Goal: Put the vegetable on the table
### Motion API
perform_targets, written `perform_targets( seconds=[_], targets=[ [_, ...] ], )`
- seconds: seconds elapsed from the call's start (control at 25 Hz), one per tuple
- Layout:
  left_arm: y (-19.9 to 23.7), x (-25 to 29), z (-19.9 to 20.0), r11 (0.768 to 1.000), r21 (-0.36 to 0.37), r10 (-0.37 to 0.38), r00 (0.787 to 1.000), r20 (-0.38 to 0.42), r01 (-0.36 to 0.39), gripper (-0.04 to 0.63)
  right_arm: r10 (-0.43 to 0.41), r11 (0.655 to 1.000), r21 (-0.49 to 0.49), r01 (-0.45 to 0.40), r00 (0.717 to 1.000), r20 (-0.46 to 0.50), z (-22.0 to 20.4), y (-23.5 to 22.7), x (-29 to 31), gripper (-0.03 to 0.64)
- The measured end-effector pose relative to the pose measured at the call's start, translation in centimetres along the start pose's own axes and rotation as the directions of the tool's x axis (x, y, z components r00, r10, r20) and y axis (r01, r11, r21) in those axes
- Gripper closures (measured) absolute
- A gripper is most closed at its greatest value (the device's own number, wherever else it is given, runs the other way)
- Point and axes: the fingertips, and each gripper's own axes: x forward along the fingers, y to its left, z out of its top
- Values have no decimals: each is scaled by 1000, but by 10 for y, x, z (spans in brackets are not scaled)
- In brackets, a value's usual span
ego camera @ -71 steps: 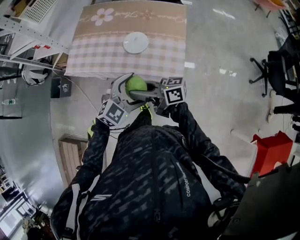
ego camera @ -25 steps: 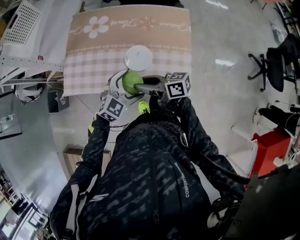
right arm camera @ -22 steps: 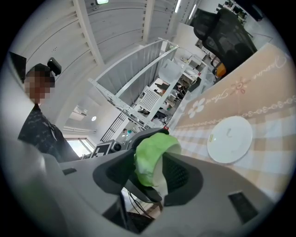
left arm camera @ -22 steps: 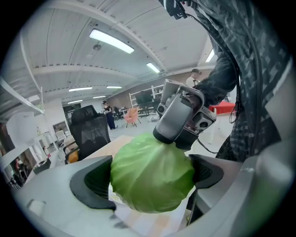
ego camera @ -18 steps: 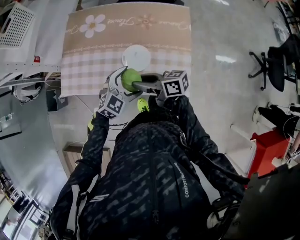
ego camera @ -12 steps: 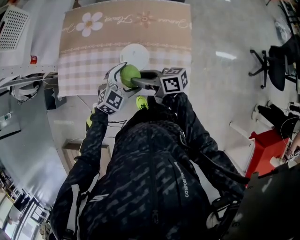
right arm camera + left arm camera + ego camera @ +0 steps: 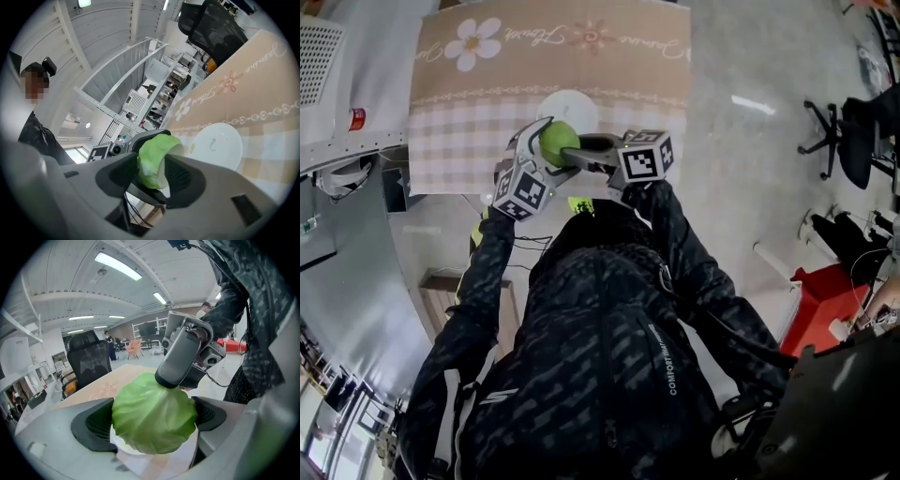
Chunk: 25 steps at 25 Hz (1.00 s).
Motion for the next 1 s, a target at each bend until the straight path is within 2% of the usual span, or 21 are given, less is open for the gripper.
perform_targets(
  seconds=[0.48,1.0],
  targets=[
    [23,30,-22,999,-48,-24,997,-69,20,97,-44,998,46,45,999,-20,14,-39,9,440],
    [39,52,-39,999,-43,-20,987,-158,14,97,-75,995,59,78,996,-47,21,-68,15,443]
  ],
)
